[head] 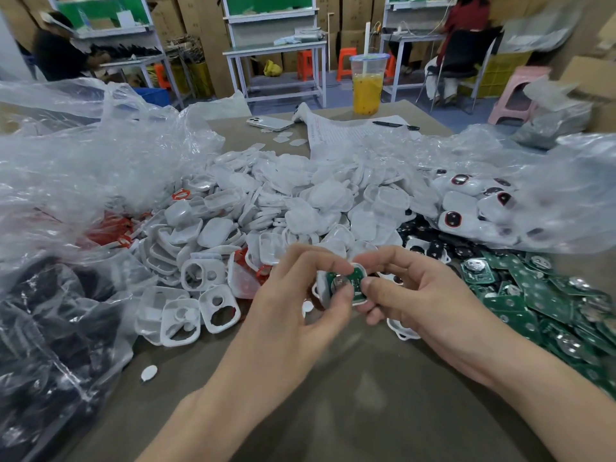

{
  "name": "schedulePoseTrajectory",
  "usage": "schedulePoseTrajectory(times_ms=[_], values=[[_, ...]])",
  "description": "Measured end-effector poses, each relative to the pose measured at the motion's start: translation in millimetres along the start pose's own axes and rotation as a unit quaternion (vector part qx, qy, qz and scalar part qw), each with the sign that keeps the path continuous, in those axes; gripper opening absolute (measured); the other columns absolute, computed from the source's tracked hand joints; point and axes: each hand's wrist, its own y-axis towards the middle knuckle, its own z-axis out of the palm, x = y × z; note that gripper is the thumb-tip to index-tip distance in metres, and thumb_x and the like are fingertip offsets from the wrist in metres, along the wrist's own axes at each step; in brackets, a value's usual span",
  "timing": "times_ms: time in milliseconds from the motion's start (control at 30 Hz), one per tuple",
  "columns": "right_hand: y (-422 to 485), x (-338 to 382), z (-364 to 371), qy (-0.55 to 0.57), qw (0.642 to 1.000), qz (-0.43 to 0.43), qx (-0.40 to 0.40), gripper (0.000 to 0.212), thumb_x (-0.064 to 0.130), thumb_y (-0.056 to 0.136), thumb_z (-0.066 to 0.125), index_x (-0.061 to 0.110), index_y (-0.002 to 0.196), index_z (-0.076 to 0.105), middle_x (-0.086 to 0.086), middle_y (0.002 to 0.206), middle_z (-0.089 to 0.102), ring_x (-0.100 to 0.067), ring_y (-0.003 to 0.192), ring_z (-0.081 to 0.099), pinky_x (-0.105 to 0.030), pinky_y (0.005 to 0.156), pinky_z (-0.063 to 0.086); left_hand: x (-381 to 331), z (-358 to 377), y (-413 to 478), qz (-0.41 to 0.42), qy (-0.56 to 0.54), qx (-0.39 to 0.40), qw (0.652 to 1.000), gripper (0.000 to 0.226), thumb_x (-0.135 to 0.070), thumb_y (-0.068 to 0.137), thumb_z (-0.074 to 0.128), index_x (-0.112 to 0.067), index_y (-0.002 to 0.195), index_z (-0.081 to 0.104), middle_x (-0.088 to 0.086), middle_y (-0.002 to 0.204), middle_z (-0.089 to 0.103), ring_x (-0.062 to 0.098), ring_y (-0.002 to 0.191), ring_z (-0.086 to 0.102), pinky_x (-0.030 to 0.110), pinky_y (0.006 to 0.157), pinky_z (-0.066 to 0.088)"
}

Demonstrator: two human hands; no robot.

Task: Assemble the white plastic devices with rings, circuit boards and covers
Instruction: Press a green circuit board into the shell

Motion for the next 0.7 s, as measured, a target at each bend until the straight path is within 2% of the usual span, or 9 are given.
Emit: schedulePoseTrajectory(times_ms=[33, 133, 233, 300, 400, 500, 567, 700], values=[[0, 1, 0, -0.006, 1.0, 0.002, 0.0, 0.019, 0.02, 0.079, 0.073, 0.029, 0.095, 0.077, 0.002, 0.091, 0.075, -0.017, 0.072, 0.072, -0.019, 0.067, 0.055, 1, -2, 1, 0.024, 0.032, 0.009, 0.999, 0.013, -0.023, 0.092, 0.069, -0.023, 0.104, 0.065, -0.015, 0.106, 0.059, 0.0, 0.099, 0.06, 0.006, 0.085, 0.038], [-1, 3, -1, -0.018, 1.0, 0.0, 0.003, 0.019, 0.021, 0.079, 0.072, 0.032, 0.093, 0.077, 0.004, 0.081, 0.074, -0.011, 0.062, 0.069, -0.012, 0.054, 0.048, 5, -8, 1, 0.06, 0.079, 0.043, 0.994, 0.023, -0.039, 0.092, 0.064, -0.022, 0.107, 0.065, -0.014, 0.111, 0.057, 0.004, 0.102, 0.061, 0.013, 0.087, 0.042], [-2, 4, -1, -0.04, 0.999, 0.007, 0.004, 0.02, 0.022, 0.077, 0.071, 0.035, 0.091, 0.075, 0.002, 0.074, 0.073, -0.009, 0.057, 0.066, -0.011, 0.049, 0.043, 9, -11, 3, 0.085, 0.112, 0.058, 0.988, 0.026, -0.042, 0.091, 0.066, -0.022, 0.106, 0.067, -0.014, 0.112, 0.059, 0.007, 0.102, 0.062, 0.023, 0.087, 0.047], [-2, 4, 0, -0.049, 0.999, 0.013, 0.002, 0.02, 0.021, 0.076, 0.072, 0.036, 0.088, 0.075, 0.002, 0.072, 0.073, -0.009, 0.056, 0.065, -0.01, 0.05, 0.043, 11, -11, 3, 0.103, 0.144, 0.056, 0.983, 0.025, -0.042, 0.09, 0.067, -0.02, 0.103, 0.069, -0.013, 0.11, 0.061, 0.007, 0.102, 0.062, 0.024, 0.09, 0.046], [-3, 5, -2, -0.085, 0.996, 0.012, 0.001, 0.021, 0.016, 0.087, 0.074, 0.037, 0.089, 0.073, 0.001, 0.072, 0.074, -0.008, 0.058, 0.066, -0.011, 0.054, 0.046, 12, -10, 2, 0.111, 0.171, 0.059, 0.977, 0.025, -0.043, 0.09, 0.065, -0.02, 0.099, 0.069, -0.012, 0.108, 0.062, 0.006, 0.1, 0.062, 0.015, 0.091, 0.042], [-5, 7, -4, -0.118, 0.993, -0.01, -0.006, 0.012, 0.029, 0.092, 0.069, 0.039, 0.096, 0.072, -0.002, 0.073, 0.074, -0.011, 0.064, 0.068, -0.022, 0.064, 0.05, 13, -10, 0, 0.082, 0.155, 0.071, 0.982, 0.023, -0.044, 0.09, 0.065, -0.023, 0.099, 0.067, -0.016, 0.107, 0.061, 0.003, 0.102, 0.06, 0.011, 0.09, 0.04], [-5, 11, -8, -0.114, 0.991, -0.051, -0.051, 0.01, 0.034, 0.091, 0.066, 0.037, 0.098, 0.074, -0.002, 0.078, 0.074, -0.014, 0.067, 0.069, -0.027, 0.066, 0.055, 15, -10, -2, 0.059, 0.15, 0.09, 0.983, 0.021, -0.047, 0.091, 0.064, -0.028, 0.1, 0.065, -0.019, 0.107, 0.061, 0.005, 0.104, 0.06, 0.016, 0.09, 0.042], [-2, 19, -23, -0.048, 0.978, -0.115, -0.167, 0.026, 0.013, 0.098, 0.058, 0.029, 0.089, 0.077, 0.002, 0.09, 0.074, -0.014, 0.071, 0.068, -0.023, 0.066, 0.058, 19, -7, -5, 0.057, 0.166, 0.157, 0.972, 0.021, -0.049, 0.091, 0.062, -0.03, 0.1, 0.064, -0.018, 0.107, 0.06, 0.004, 0.105, 0.057, 0.014, 0.092, 0.04]])
